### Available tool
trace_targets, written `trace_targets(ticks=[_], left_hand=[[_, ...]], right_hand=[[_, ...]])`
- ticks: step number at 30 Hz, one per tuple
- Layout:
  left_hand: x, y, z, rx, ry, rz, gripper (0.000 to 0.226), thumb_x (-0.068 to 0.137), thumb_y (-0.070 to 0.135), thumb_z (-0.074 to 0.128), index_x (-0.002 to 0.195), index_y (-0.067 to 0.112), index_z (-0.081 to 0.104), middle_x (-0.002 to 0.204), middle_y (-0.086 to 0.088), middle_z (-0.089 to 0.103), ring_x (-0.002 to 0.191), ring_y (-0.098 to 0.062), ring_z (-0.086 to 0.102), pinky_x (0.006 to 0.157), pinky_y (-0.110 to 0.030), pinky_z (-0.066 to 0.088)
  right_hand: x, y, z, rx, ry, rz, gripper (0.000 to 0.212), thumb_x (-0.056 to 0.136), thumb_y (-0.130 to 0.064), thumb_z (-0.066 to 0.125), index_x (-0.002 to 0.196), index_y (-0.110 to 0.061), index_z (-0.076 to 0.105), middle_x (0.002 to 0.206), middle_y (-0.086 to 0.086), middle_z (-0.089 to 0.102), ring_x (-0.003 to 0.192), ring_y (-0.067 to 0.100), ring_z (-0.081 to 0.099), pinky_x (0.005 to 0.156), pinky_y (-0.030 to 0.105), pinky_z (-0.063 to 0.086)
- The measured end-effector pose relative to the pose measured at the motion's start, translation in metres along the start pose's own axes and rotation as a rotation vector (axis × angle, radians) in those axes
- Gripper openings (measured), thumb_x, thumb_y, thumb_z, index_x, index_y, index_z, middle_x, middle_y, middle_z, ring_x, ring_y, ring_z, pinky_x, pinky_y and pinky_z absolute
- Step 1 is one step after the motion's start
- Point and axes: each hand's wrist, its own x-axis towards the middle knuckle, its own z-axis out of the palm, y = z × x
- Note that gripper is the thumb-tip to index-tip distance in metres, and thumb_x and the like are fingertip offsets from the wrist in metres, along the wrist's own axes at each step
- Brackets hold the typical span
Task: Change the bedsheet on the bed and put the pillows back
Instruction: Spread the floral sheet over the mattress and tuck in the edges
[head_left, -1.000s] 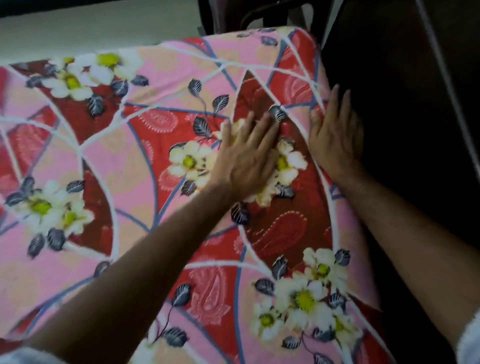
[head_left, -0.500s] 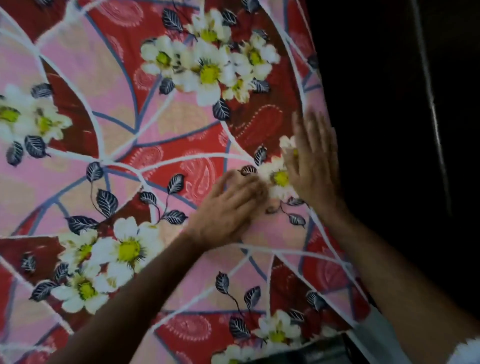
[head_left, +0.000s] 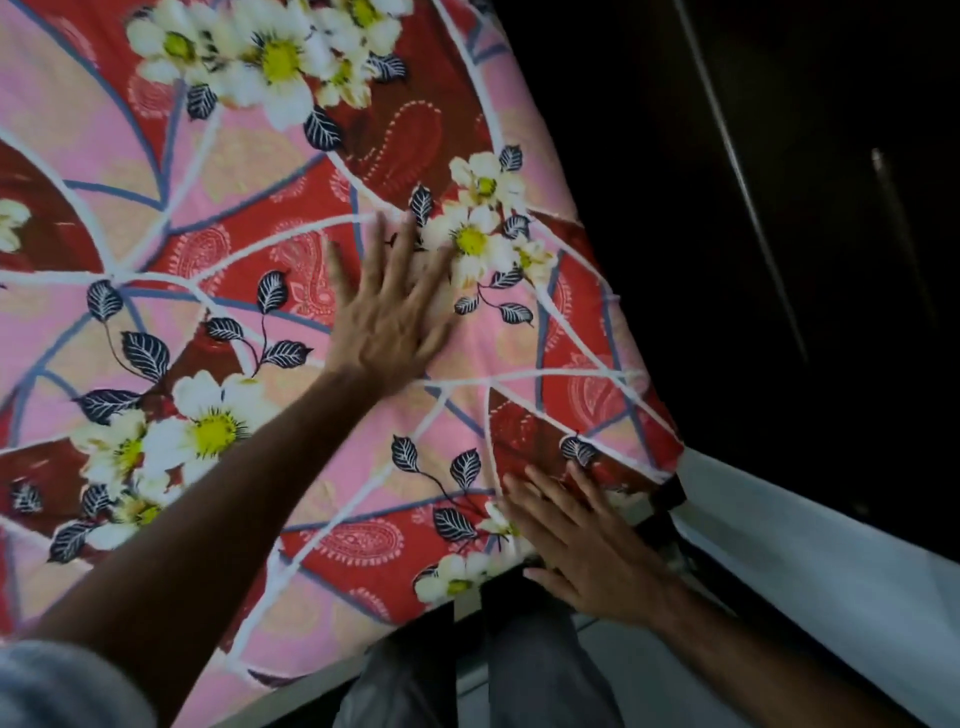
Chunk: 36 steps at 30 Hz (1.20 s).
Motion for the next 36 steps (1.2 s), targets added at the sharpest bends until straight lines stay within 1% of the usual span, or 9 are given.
trace_targets(ticks=[6, 12, 15, 18, 21, 25, 29, 32, 36], left_hand=[[-0.004, 0.093, 0.014, 0.011, -0.064, 0.334, 0.074, 0.099, 0.069, 0.023, 0.163, 0.036, 0.006, 0.17, -0.017, 0.0, 0.155, -0.046, -0.002, 0.113, -0.077, 0.004], [-0.029, 0.183, 0.026, 0.019, -0.127, 0.587, 0.071, 0.1, 0.064, 0.019, 0.16, 0.027, 0.024, 0.168, -0.014, 0.019, 0.156, -0.04, 0.008, 0.116, -0.074, 0.003], [-0.058, 0.212, 0.028, 0.078, -0.109, 0.889, 0.049, 0.099, 0.047, 0.041, 0.132, 0.017, 0.063, 0.134, -0.016, 0.061, 0.136, -0.039, 0.044, 0.119, -0.069, 0.018], [-0.121, 0.204, 0.022, 0.056, -0.138, 1.07, 0.043, 0.096, 0.036, 0.049, 0.133, 0.018, 0.062, 0.135, -0.012, 0.062, 0.133, -0.036, 0.05, 0.118, -0.062, 0.026], [-0.19, 0.141, 0.017, 0.011, -0.137, 0.775, 0.055, 0.093, 0.035, 0.051, 0.147, 0.023, 0.048, 0.158, -0.007, 0.042, 0.148, -0.029, 0.036, 0.118, -0.059, 0.023], [-0.26, 0.019, 0.001, -0.029, -0.117, -0.048, 0.062, 0.098, 0.036, 0.046, 0.156, 0.023, 0.03, 0.167, -0.007, 0.027, 0.154, -0.026, 0.023, 0.115, -0.066, 0.021], [-0.319, -0.062, -0.01, -0.154, -0.235, -0.628, 0.074, 0.1, 0.063, 0.031, 0.163, 0.03, 0.01, 0.172, 0.001, -0.001, 0.158, -0.029, -0.001, 0.116, -0.074, 0.013], [-0.356, -0.066, 0.003, -0.091, -0.298, -0.535, 0.079, 0.098, 0.071, 0.022, 0.162, 0.036, -0.008, 0.17, 0.002, -0.016, 0.157, -0.032, -0.012, 0.117, -0.073, 0.006], [-0.374, -0.076, 0.003, -0.082, -0.239, -0.39, 0.066, 0.102, 0.058, 0.022, 0.163, 0.034, 0.011, 0.171, -0.002, 0.012, 0.157, -0.03, 0.012, 0.122, -0.065, 0.011]], right_hand=[[-0.027, 0.015, 0.001, 0.353, 0.302, 0.258, 0.036, 0.088, -0.013, 0.05, 0.121, -0.016, 0.064, 0.136, 0.006, 0.055, 0.125, 0.028, 0.052, 0.105, 0.053, 0.039], [-0.02, 0.038, -0.031, 0.504, 0.802, 0.636, 0.023, 0.091, -0.003, 0.054, 0.112, -0.006, 0.063, 0.127, 0.009, 0.05, 0.117, 0.026, 0.05, 0.097, 0.04, 0.046], [-0.018, 0.036, -0.028, 0.585, 0.822, 0.68, 0.026, 0.09, -0.001, 0.051, 0.113, -0.001, 0.062, 0.131, 0.013, 0.051, 0.123, 0.024, 0.048, 0.105, 0.028, 0.04], [-0.012, 0.029, -0.027, 0.658, 0.797, 0.692, 0.032, 0.088, 0.002, 0.052, 0.118, -0.002, 0.059, 0.132, 0.014, 0.05, 0.128, 0.021, 0.046, 0.107, 0.026, 0.041], [0.012, 0.016, -0.027, 0.528, 0.604, 0.511, 0.043, 0.086, -0.006, 0.055, 0.13, -0.005, 0.056, 0.137, 0.016, 0.05, 0.128, 0.03, 0.046, 0.108, 0.043, 0.039], [0.068, 0.009, -0.031, 0.227, 0.343, 0.138, 0.057, 0.089, -0.02, 0.054, 0.146, -0.015, 0.045, 0.154, 0.014, 0.038, 0.136, 0.033, 0.04, 0.111, 0.047, 0.032], [0.133, 0.024, -0.04, 0.307, 0.386, 0.422, 0.07, 0.089, -0.041, 0.056, 0.151, -0.013, 0.039, 0.157, 0.018, 0.034, 0.143, 0.039, 0.033, 0.116, 0.055, 0.026], [0.167, -0.003, -0.039, 0.205, 0.268, 0.488, 0.082, 0.09, -0.062, 0.037, 0.157, -0.015, 0.026, 0.164, 0.013, 0.021, 0.151, 0.039, 0.017, 0.119, 0.063, 0.009], [0.174, -0.095, -0.013, -0.015, 0.223, -0.122, 0.078, 0.097, -0.061, 0.041, 0.158, -0.017, 0.02, 0.166, 0.012, 0.015, 0.153, 0.034, 0.012, 0.119, 0.064, 0.009]])
